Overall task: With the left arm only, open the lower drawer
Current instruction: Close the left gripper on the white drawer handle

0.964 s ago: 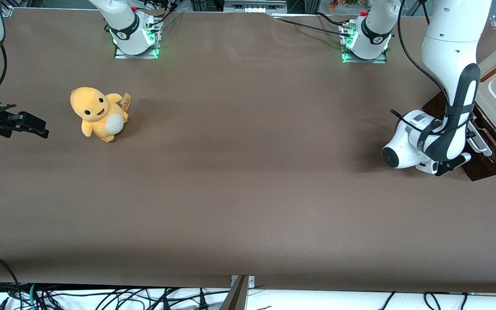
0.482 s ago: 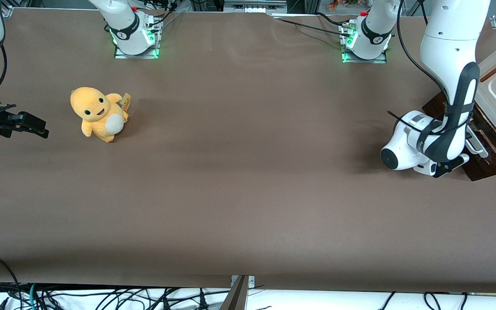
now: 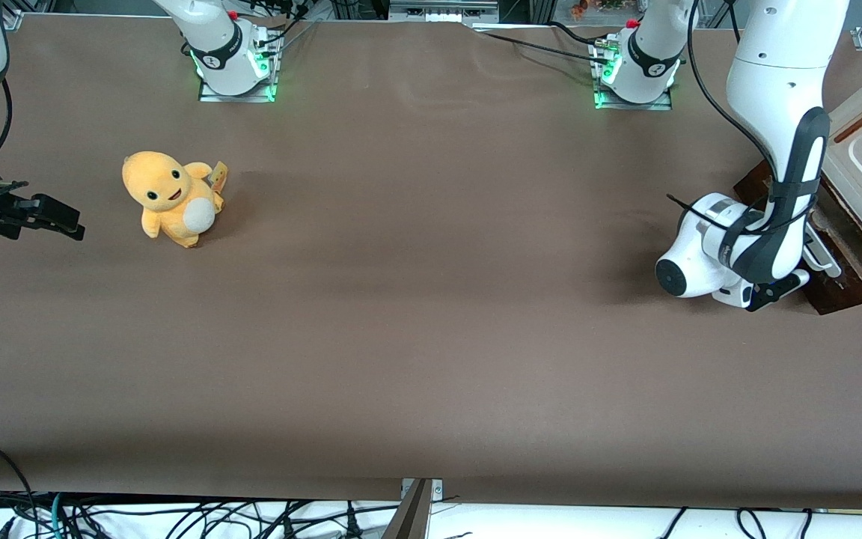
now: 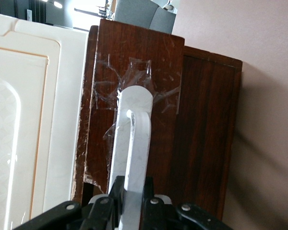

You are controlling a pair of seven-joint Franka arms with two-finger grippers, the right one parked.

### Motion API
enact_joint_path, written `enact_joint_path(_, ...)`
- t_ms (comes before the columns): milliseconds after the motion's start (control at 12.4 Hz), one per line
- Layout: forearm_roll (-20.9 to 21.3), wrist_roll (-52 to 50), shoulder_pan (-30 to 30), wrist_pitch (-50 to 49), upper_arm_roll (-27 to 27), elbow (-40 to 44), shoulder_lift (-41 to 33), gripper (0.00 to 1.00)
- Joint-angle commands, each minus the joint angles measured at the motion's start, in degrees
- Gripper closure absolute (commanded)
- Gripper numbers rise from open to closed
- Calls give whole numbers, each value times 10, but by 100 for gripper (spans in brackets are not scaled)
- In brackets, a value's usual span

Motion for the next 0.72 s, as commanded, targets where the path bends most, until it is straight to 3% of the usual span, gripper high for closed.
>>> enact_joint_path(0, -39, -8, -11, -29, -20, -2, -13, 100)
enact_joint_path(643, -52, -7, -13, -45, -30, 10, -12, 100)
